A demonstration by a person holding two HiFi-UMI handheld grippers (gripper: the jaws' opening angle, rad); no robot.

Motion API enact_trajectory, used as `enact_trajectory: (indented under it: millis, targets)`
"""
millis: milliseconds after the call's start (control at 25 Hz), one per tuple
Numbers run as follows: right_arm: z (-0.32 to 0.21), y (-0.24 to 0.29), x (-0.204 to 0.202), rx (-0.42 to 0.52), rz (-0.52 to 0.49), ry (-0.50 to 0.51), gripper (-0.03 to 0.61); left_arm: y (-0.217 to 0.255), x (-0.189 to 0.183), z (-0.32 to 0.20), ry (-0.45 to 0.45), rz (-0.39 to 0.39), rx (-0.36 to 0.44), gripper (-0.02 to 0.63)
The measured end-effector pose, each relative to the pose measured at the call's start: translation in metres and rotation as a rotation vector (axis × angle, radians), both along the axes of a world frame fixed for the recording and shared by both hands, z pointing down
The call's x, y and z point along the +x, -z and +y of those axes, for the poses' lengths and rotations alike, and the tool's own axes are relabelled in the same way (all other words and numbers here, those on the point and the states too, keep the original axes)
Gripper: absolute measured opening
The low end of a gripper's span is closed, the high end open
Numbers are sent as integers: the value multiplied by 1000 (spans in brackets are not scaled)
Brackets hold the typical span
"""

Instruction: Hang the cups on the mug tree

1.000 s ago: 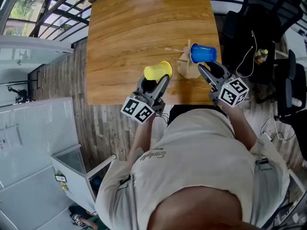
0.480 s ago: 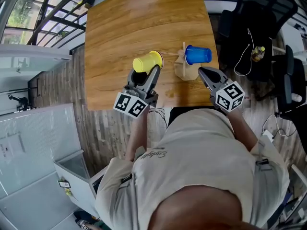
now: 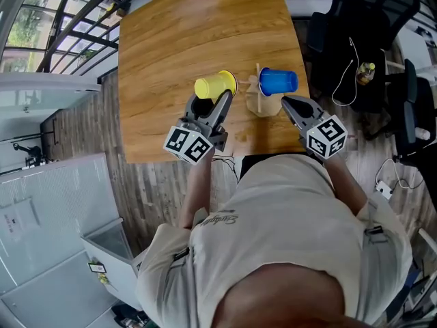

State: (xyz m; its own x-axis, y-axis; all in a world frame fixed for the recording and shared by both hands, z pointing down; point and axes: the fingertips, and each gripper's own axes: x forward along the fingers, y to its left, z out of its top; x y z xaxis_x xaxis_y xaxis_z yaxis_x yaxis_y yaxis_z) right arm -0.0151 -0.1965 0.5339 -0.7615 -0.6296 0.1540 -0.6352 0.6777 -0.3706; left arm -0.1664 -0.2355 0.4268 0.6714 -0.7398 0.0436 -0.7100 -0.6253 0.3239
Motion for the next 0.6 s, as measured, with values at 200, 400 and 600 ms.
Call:
enact_trajectory:
  millis: [200, 400, 600]
  targets:
    - [-1, -2, 0, -11, -6, 0, -8, -6, 8, -2, -21, 22, -25, 270]
    - [2, -3, 0, -14, -18, 0, -8, -12, 17, -3, -43, 42, -45, 270]
    - [2, 2, -2, 9, -23, -2, -8, -17, 22, -3, -66, 78, -83, 270]
